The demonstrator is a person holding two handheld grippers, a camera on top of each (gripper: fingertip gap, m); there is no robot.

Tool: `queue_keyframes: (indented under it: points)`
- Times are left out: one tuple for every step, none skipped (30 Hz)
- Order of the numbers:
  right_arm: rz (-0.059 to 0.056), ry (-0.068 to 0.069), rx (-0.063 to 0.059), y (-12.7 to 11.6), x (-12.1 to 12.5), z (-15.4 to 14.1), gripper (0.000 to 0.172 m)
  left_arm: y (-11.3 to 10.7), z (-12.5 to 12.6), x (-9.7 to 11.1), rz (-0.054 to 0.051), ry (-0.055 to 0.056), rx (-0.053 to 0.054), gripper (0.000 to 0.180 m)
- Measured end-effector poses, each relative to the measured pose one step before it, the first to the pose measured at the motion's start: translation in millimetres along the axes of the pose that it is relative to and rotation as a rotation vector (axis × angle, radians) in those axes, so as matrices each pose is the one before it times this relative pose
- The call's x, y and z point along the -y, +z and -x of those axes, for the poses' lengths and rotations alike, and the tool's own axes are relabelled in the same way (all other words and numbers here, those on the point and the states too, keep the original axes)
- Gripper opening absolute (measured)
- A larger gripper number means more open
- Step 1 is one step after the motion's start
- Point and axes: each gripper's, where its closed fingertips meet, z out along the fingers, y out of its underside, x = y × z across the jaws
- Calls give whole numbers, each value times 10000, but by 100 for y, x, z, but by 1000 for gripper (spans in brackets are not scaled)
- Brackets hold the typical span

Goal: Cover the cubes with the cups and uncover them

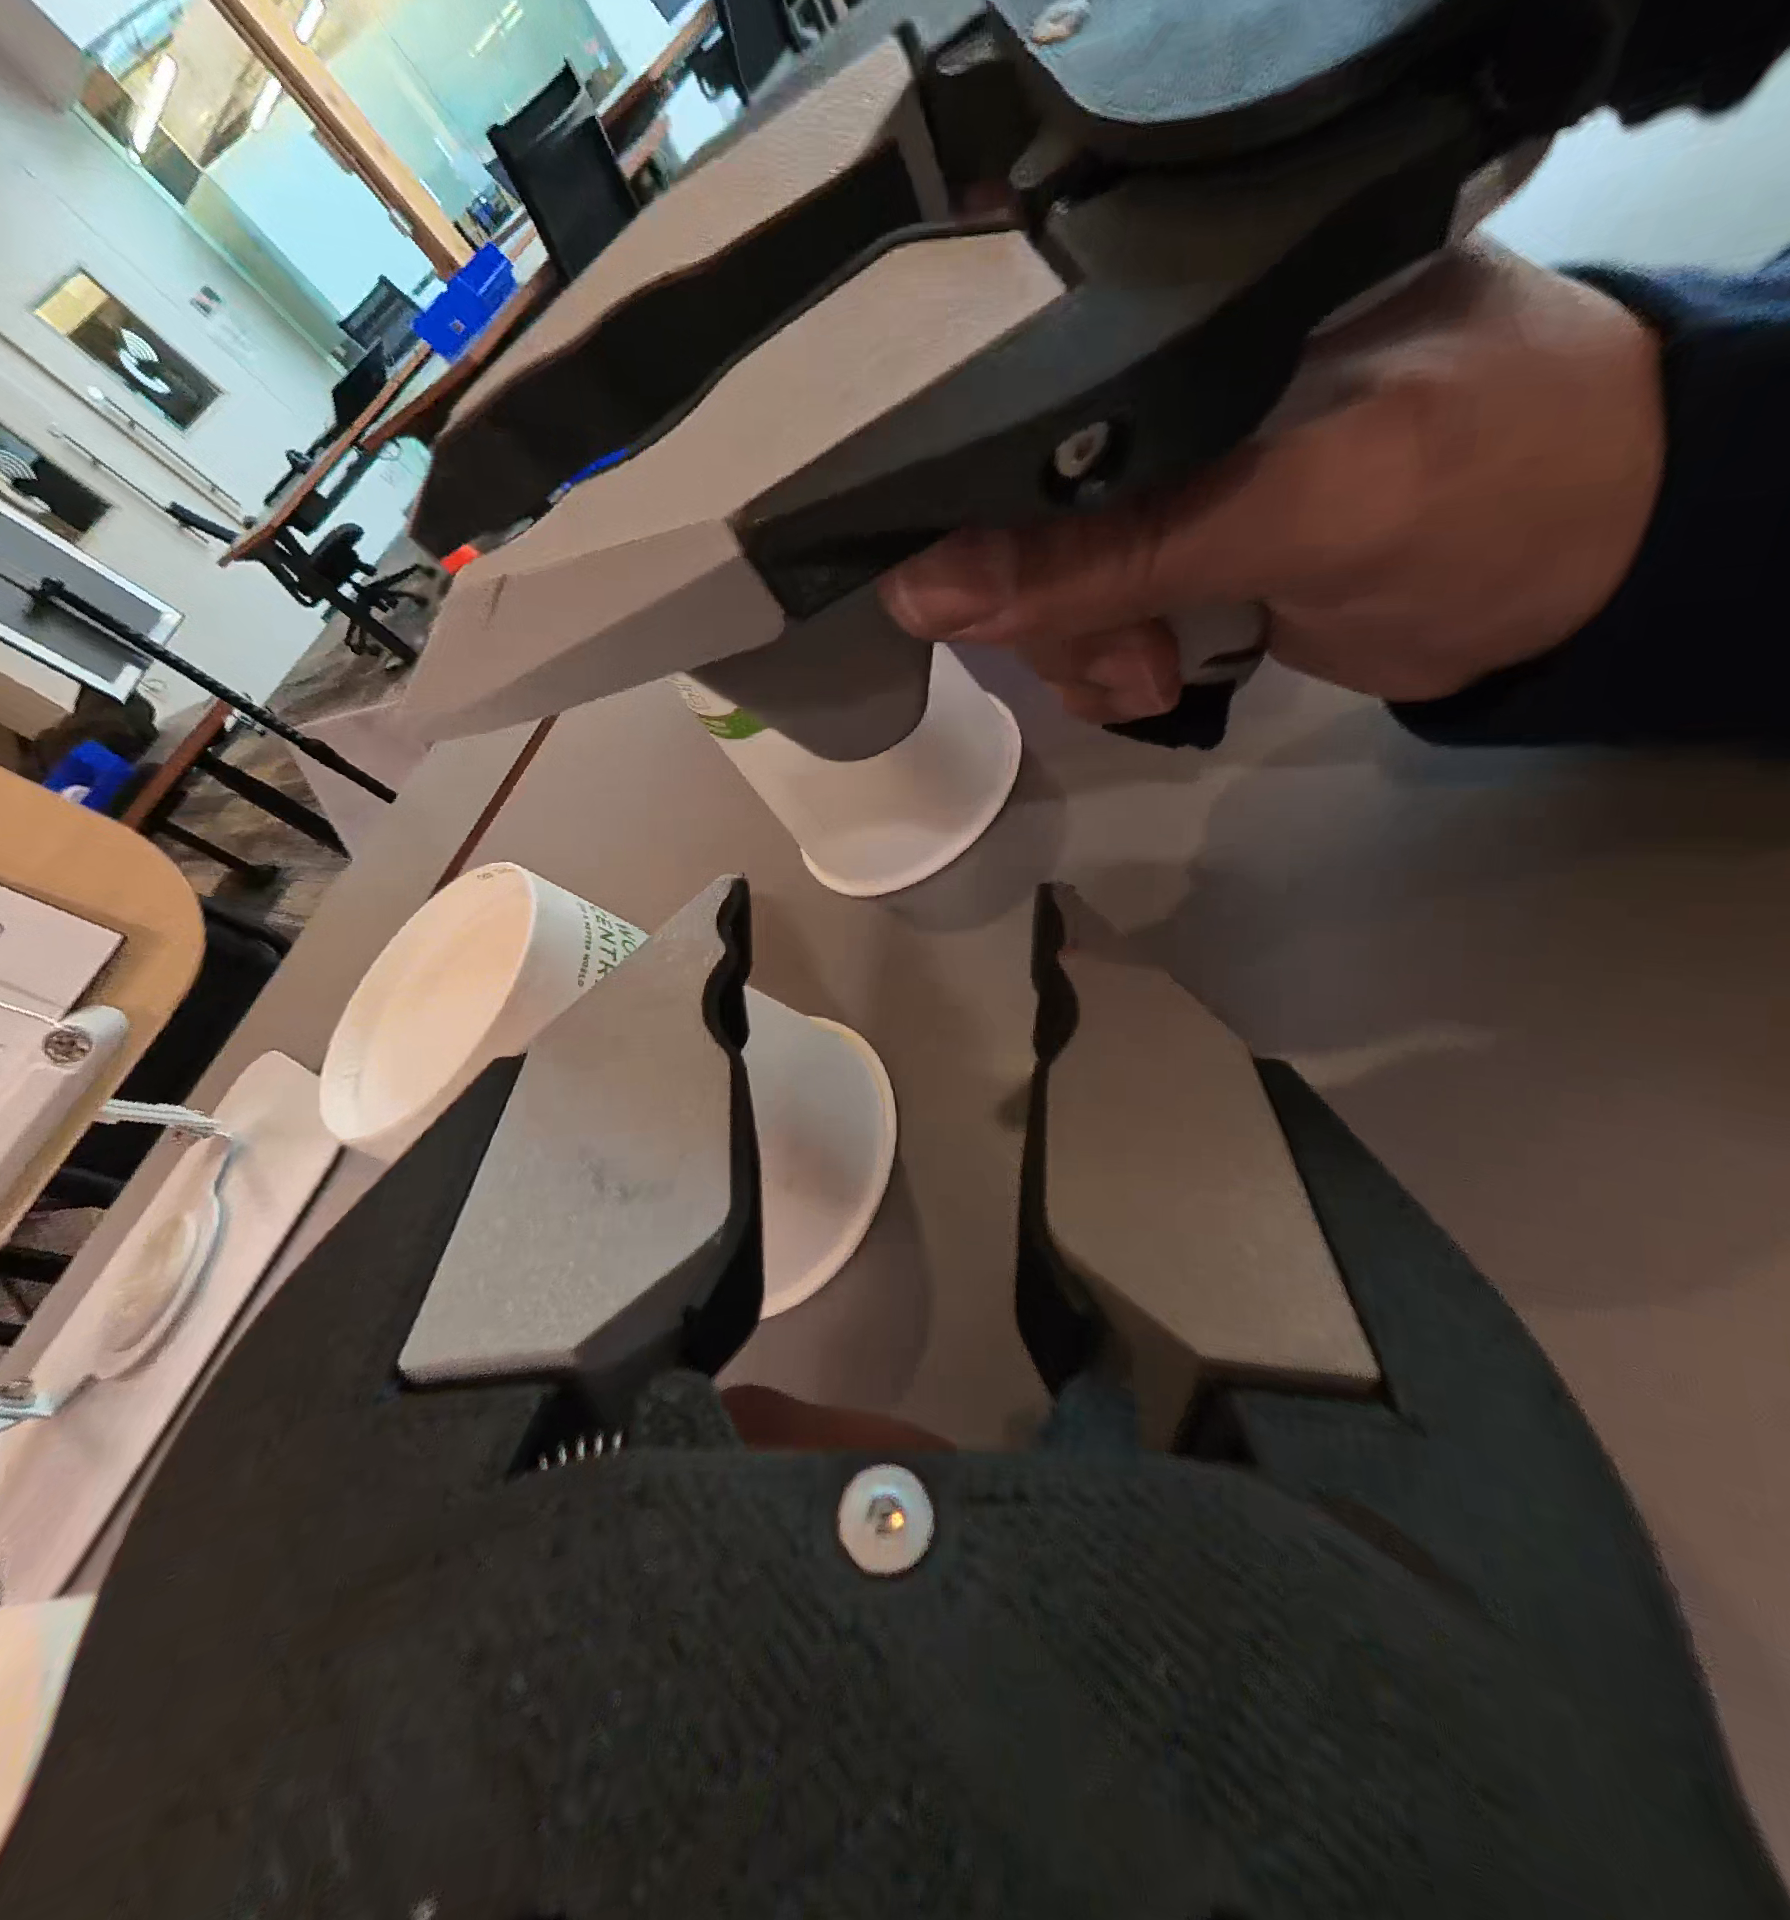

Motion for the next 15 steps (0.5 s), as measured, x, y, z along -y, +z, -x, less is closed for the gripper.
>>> queue_keyframes:
  points:
    - [-59, 120, -55, -54, 36, -245, 37, 5, 290, 23, -53, -246, 48, 53]
    - [-26, 130, -41, -54, -29, -265, 37, 10, 419, -113, -4, -146, 114, 54]
    - [-4, 117, -52, -46, -51, -299, 38, 4, 580, -181, 4, -110, 211, 53]
    - [-37, 66, -46, -60, -15, -266, 38, 12, 555, -162, -15, -87, 202, 53]
    - [-59, -2, -50, -80, 39, -235, 38, 29, 404, -105, -40, -72, 127, 53]
    - [-36, -53, -83, -72, 18, -236, 37, 19, 298, -44, -55, -66, 105, 52]
    - [-2, -51, -88, -45, -12, -222, 37, 37, 163, -52, -21, -53, 61, 52]
    - [33, -5, -37, -13, -54, -145, 37, 66, -65, -147, 65, 6, -31, 52]
    - [39, 38, -5, -8, -32, -117, 36, 72, -72, -135, 77, 82, 13, 52]
    - [15, 56, -21, -36, 11, -164, 36, 58, 0, -58, 29, 136, 98, 52]
    - [9, 43, -62, -57, 42, -247, 35, 75, -18, -77, 39, 169, 91, 51]
    - [21, 13, -104, -70, 42, -352, 35, 109, 8, -169, 89, 188, 109, 50]
    - [43, -25, -143, -98, 42, -449, 34, 124, 58, -280, 140, 182, 133, 50]
    - [58, -74, -168, -114, 42, -526, 34, 142, 6, -301, 144, 121, 73, 49]
    - [90, -131, -167, -97, -4, -540, 34, 133, -38, -263, 117, 11, 3, 48]
